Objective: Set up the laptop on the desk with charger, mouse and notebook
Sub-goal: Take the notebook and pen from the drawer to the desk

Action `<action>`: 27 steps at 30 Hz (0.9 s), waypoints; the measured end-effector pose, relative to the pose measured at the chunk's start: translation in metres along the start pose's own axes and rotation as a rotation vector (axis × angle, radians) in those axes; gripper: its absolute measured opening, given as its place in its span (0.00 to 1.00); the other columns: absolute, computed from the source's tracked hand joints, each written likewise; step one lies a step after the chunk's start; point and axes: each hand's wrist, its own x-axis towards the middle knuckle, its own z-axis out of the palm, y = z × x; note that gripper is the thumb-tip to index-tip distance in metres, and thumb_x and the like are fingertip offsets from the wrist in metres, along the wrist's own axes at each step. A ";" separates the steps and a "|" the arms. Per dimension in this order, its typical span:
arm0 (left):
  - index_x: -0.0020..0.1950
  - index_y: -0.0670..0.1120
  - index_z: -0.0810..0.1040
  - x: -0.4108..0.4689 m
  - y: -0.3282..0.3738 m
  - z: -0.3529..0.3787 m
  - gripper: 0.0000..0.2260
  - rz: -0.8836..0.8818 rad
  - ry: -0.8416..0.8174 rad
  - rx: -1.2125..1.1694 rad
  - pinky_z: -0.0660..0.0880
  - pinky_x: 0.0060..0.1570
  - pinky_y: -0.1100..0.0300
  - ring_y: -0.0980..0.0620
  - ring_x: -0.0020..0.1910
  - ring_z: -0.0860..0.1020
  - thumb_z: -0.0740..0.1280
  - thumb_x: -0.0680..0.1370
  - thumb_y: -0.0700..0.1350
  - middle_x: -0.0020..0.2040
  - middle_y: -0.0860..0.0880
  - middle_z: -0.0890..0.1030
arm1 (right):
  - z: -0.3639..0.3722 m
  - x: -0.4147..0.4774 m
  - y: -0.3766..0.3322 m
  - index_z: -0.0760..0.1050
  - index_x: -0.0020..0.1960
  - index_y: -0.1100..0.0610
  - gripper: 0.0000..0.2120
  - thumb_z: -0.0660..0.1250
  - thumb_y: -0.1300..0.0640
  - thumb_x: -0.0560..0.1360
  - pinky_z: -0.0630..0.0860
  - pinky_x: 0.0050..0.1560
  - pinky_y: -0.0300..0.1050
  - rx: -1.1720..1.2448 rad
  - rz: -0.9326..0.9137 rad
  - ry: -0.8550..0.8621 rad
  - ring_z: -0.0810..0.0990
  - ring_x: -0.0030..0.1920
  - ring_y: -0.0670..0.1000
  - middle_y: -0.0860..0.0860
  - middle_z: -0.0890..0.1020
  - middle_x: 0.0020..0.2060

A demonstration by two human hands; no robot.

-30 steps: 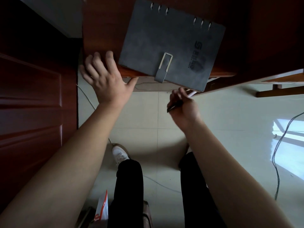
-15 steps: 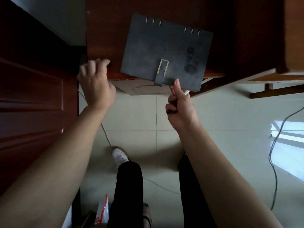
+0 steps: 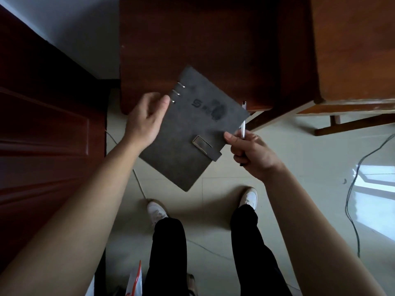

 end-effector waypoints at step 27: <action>0.47 0.59 0.86 -0.086 0.089 -0.069 0.18 -0.495 -0.621 -0.550 0.79 0.43 0.51 0.48 0.46 0.83 0.59 0.78 0.65 0.49 0.48 0.86 | 0.045 -0.141 -0.074 0.81 0.63 0.54 0.22 0.63 0.40 0.79 0.78 0.55 0.59 0.075 0.083 0.180 0.80 0.53 0.57 0.56 0.81 0.51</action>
